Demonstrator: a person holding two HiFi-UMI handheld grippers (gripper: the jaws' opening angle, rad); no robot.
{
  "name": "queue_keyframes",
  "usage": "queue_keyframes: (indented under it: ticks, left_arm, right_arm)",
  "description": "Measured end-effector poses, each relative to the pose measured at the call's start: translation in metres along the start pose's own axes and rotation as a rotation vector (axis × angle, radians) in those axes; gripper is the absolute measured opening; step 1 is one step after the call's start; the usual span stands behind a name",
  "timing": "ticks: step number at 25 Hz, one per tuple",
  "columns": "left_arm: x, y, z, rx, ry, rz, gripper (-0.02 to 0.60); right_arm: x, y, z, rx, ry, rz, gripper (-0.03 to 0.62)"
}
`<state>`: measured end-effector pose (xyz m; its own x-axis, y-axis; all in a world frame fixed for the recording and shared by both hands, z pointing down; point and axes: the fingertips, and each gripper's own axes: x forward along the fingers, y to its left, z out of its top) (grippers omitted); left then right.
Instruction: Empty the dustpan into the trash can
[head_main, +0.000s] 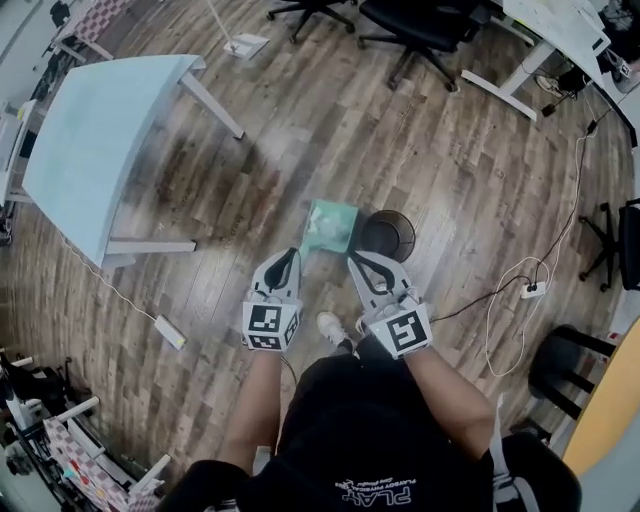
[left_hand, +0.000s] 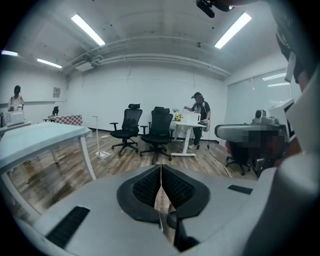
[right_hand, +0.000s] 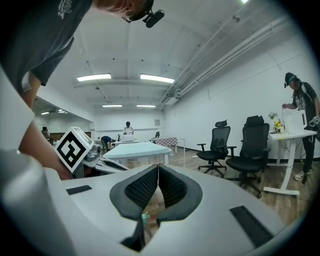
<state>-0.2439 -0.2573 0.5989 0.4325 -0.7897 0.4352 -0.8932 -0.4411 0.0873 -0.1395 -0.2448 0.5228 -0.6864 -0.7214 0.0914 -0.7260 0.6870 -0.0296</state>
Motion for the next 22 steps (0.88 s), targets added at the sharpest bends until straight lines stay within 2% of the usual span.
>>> queue_keyframes:
  ticks: [6,9,11,12,14,19,22]
  left_arm:
    - [0.044,0.010,-0.052,0.070,0.128,-0.046,0.026]
    - [0.061,0.012,-0.079,0.117,0.202,-0.028,0.026]
    - [0.067,0.015,-0.092,0.117,0.237,-0.008,0.028]
    - [0.069,0.016,-0.099,0.107,0.255,-0.005,0.041]
    - [0.073,0.019,-0.113,0.087,0.298,-0.003,0.146]
    - [0.092,0.030,-0.147,0.065,0.401,0.008,0.195]
    - [0.105,0.030,-0.166,0.088,0.464,-0.015,0.223]
  right_arm:
    - [0.010,-0.014,-0.055,0.046,0.063,-0.014,0.024]
    - [0.009,-0.024,-0.080,0.066,0.092,-0.027,0.025]
    - [0.008,-0.025,-0.093,0.074,0.112,-0.028,0.023]
    - [0.008,-0.025,-0.099,0.077,0.121,-0.025,0.025]
    - [0.008,-0.023,-0.111,0.087,0.146,-0.023,0.025]
    - [0.014,-0.029,-0.131,0.114,0.173,-0.039,0.024]
    - [0.015,-0.031,-0.140,0.123,0.181,-0.047,0.024]
